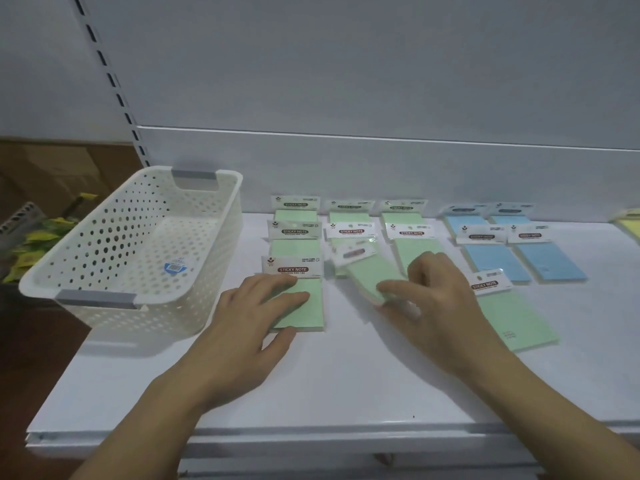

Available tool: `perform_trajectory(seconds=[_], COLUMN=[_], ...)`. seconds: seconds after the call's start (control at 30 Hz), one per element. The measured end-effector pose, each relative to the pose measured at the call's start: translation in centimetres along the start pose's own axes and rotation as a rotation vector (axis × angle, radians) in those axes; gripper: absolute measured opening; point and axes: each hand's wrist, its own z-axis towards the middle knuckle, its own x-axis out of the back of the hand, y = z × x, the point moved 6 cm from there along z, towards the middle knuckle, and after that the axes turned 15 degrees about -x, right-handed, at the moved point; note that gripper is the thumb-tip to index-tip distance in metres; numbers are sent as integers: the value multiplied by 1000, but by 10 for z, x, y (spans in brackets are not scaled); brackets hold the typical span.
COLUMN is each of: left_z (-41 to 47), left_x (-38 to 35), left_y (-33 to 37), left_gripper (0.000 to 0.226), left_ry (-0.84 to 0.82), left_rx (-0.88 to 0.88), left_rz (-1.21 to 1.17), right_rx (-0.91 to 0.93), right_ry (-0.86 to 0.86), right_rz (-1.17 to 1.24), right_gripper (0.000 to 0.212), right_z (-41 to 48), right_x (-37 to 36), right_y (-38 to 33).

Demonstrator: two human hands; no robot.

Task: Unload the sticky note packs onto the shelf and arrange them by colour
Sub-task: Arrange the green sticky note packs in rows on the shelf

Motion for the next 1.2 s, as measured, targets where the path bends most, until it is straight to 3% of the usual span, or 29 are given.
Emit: perform_trajectory(seconds=[0.13, 0.3, 1.2], left_z=[-4, -2, -3], left_x=[-2, -2, -3], left_y=[1, -2, -2], left_gripper=[47, 47, 50], left_ry=[4, -7, -10], left_rx=[-2, -15, -10], left_rz=[0, 11, 9], right_rx=[187, 192, 161], right_ry=[-183, -292, -295], right_rz=[48, 135, 145], right_gripper=[21, 31, 22], right_z=[-12, -7, -16], right_x=[-17, -19, -30], right_y=[-11, -14, -12])
